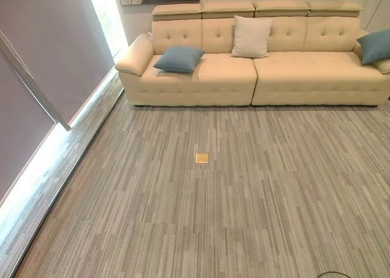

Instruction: Pick up all the scattered cushions and arrange them neatly on the sofa.

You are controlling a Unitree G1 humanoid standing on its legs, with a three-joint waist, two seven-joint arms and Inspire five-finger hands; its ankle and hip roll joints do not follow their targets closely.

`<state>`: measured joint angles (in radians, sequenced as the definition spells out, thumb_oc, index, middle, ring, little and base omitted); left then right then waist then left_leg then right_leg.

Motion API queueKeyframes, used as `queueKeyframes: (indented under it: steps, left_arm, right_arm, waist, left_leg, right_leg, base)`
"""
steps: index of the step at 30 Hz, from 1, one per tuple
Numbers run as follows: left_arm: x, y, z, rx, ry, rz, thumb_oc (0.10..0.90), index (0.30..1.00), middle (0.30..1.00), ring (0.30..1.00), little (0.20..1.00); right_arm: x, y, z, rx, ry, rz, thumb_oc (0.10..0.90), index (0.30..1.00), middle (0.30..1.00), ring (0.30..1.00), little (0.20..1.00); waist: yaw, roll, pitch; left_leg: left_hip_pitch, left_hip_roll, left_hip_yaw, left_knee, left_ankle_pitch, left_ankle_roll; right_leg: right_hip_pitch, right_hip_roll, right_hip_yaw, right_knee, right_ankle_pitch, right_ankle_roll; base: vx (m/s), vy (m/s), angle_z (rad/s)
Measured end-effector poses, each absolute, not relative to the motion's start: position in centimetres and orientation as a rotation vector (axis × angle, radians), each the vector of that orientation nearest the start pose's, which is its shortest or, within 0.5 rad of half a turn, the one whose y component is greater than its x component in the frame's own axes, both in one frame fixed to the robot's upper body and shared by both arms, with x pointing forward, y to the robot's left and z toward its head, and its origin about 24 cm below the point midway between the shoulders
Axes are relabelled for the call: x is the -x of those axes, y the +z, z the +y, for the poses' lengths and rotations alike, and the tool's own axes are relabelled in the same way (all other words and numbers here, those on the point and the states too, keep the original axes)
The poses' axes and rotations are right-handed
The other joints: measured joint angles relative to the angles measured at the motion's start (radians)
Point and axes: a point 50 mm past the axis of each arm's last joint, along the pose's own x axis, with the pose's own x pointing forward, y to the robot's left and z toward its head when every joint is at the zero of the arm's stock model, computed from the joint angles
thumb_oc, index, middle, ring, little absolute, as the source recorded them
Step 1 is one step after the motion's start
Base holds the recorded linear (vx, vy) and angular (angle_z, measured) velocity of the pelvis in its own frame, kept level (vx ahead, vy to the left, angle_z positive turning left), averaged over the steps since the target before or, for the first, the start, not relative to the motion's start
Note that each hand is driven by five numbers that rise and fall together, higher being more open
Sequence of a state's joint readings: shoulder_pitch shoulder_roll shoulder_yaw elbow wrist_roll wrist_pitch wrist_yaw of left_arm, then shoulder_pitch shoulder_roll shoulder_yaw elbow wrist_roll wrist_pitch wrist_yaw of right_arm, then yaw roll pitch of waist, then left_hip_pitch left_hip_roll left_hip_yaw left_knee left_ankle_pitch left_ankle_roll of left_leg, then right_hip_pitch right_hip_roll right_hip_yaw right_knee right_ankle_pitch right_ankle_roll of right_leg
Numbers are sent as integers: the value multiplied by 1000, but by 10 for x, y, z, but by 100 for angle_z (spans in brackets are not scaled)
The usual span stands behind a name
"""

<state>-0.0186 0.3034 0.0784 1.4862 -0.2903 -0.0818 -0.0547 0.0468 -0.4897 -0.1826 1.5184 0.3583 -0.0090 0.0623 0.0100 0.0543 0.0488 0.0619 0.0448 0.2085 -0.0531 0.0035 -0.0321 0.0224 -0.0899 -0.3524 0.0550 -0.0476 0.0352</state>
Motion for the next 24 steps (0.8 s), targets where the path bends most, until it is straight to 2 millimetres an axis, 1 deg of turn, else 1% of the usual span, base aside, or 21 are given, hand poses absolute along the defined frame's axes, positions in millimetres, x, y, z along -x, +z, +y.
queueKeyframes:
  steps: [1, 3, 4, 7, 8, 10, 11, 12, 13, 14, 15, 16, 17, 18, 19, 20, 21, 22, 23, 24]
  left_arm:
    - [-42, -159, 275, 50, 450, 1308, 800, 900, 900, 900, 900]
    - [-40, -159, 277, 49, 464, 1312, 800, 900, 900, 900, 900]
    - [-39, -159, 276, 48, 466, 1312, 800, 900, 900, 900, 900]
    - [-42, -159, 277, 46, 467, 1300, 800, 900, 900, 900, 900]
    - [-43, -158, 277, 47, 465, 1297, 800, 900, 900, 900, 900]
    - [-49, -157, 278, 58, 475, 1275, 800, 900, 900, 900, 900]
    - [-55, -156, 281, 55, 475, 1255, 800, 900, 900, 900, 900]
    - [-62, -154, 283, 48, 471, 1231, 800, 900, 900, 900, 900]
    - [-72, -151, 285, 43, 468, 1200, 800, 900, 900, 900, 900]
    - [-81, -150, 285, 49, 469, 1178, 800, 900, 900, 900, 900]
    - [-91, -148, 283, 54, 457, 1158, 800, 900, 900, 900, 900]
    - [-94, -148, 282, 58, 452, 1150, 800, 900, 900, 900, 900]
    - [-90, -150, 280, 64, 452, 1156, 800, 900, 900, 900, 900]
    - [-89, -151, 276, 71, 447, 1160, 800, 900, 900, 900, 900]
    - [-90, -153, 272, 80, 438, 1162, 800, 900, 900, 900, 900]
    - [-85, -155, 269, 88, 438, 1182, 800, 900, 900, 900, 900]
    - [-78, -158, 264, 100, 444, 1216, 800, 900, 900, 900, 900]
    - [-73, -160, 261, 105, 443, 1237, 800, 900, 900, 900, 900]
    - [-65, -161, 260, 110, 446, 1263, 800, 900, 900, 900, 900]
    - [-48, -164, 258, 119, 458, 1303, 800, 900, 900, 900, 900]
  right_arm:
    - [1, -132, -341, -13, -689, 1373, 800, 900, 900, 900, 900]
    - [1, -138, -330, -4, -633, 1390, 800, 900, 900, 900, 900]
    - [1, -140, -326, -5, -613, 1403, 800, 900, 900, 900, 900]
    - [-1, -142, -322, 22, -570, 1417, 800, 900, 900, 900, 900]
    - [-4, -142, -322, 36, -555, 1414, 800, 900, 900, 900, 900]
    - [-21, -142, -321, 80, -494, 1387, 800, 900, 900, 900, 900]
    - [-31, -143, -318, 95, -464, 1365, 800, 900, 900, 900, 900]
    - [-40, -143, -316, 107, -440, 1343, 800, 900, 900, 900, 900]
    - [-55, -144, -312, 109, -413, 1310, 800, 900, 900, 900, 900]
    - [-66, -143, -309, 114, -393, 1287, 800, 900, 900, 900, 900]
    - [-71, -142, -309, 131, -380, 1280, 800, 900, 900, 900, 900]
    - [-72, -142, -309, 150, -361, 1286, 800, 900, 900, 900, 900]
    - [-75, -142, -308, 169, -347, 1283, 800, 900, 900, 900, 900]
    - [-80, -143, -304, 167, -333, 1269, 800, 900, 900, 900, 900]
    - [-77, -144, -303, 170, -334, 1281, 800, 900, 900, 900, 900]
    - [-84, -143, -301, 179, -314, 1269, 800, 900, 900, 900, 900]
    - [-83, -145, -297, 183, -305, 1277, 800, 900, 900, 900, 900]
    - [-81, -148, -291, 177, -293, 1290, 800, 900, 900, 900, 900]
    - [-76, -151, -285, 182, -262, 1317, 800, 900, 900, 900, 900]
    - [-73, -155, -277, 179, -232, 1332, 800, 900, 900, 900, 900]
  waist:
    - [0, 1, 3]
    - [0, -4, 4]
    - [2, 0, 3]
    - [1, 1, 4]
    - [2, 0, 5]
    - [1, -10, 22]
    - [3, -20, 43]
    - [5, -32, 63]
    - [14, -56, 91]
    - [31, -78, 112]
    - [36, -85, 136]
    - [43, -94, 145]
    - [52, -87, 148]
    - [62, -92, 156]
    - [64, -90, 155]
    - [79, -95, 162]
    - [89, -82, 153]
    - [98, -76, 151]
    - [120, -66, 148]
    - [149, -82, 145]
  left_leg:
    - [2, 3, 0, 1, -3, -2]
    - [1, 5, 2, 4, -3, -2]
    - [-6, 7, 4, 7, -3, -2]
    - [-10, 11, 4, 14, 2, 1]
    - [-9, 13, 4, 16, 3, 1]
    - [-17, 22, 5, 36, 3, -1]
    - [-41, 26, 5, 83, -6, -13]
    - [-66, 32, 3, 131, -15, -27]
    - [-121, 39, 0, 231, -14, -34]
    - [-179, 47, -3, 337, -8, -58]
    - [-260, 72, -2, 474, -13, -86]
    - [-284, 92, 20, 542, -3, -104]
    - [-309, 126, 62, 519, -20, -103]
    - [-319, 147, 95, 410, -2, -112]
    - [-327, 155, 103, 305, 25, -127]
    - [-344, 167, 98, 240, 50, -137]
    - [-347, 182, 78, 84, 80, -153]
    - [-359, 198, 70, 26, 98, -178]
    - [-370, 220, 64, 14, 100, -161]
    - [-382, 225, 47, 59, 112, -154]
  right_leg:
    - [0, 0, 0, 3, -2, -2]
    - [-9, 3, 1, 6, -4, -4]
    - [-16, 4, 3, 12, -8, -11]
    - [-22, 7, 3, 16, -3, -15]
    - [-19, 10, 4, 14, -3, -16]
    - [-27, 16, 3, 22, -12, -19]
    - [-40, 10, 9, 41, -30, -30]
    - [-46, 7, 8, 50, -43, -34]
    - [-46, 6, 6, 52, -44, -45]
    - [-44, 1, 2, 42, -38, -58]
    - [-25, 6, -5, 22, -44, -59]
    - [-9, 5, -29, -5, -7, -82]
    - [9, 18, -35, -34, -31, -65]
    - [29, 29, -42, -68, -30, -66]
    - [37, 38, -52, -98, -24, -75]
    - [40, 42, -53, -112, -12, -61]
    - [52, 64, -51, -138, -3, -50]
    - [56, 79, -52, -152, -1, -44]
    - [68, 86, -35, -142, 5, -33]
    - [91, 86, -26, -145, -24, -30]
  base:
    - [14, -53, -2]
    - [22, -80, -4]
    - [40, -121, -3]
    - [26, -88, 0]
    - [7, -132, -2]
    - [-28, -154, -2]
    - [9, -186, -3]
    - [61, -209, -3]
    - [149, -181, -4]
    - [274, -127, 8]
    - [302, -15, 15]
    - [407, 41, 30]
    - [446, 116, 33]
    - [688, 208, 33]
    - [509, 181, 24]
    - [713, 304, 14]
    - [412, 175, 15]
    - [634, 252, 2]
    - [652, 240, -19]
    - [828, 365, -33]
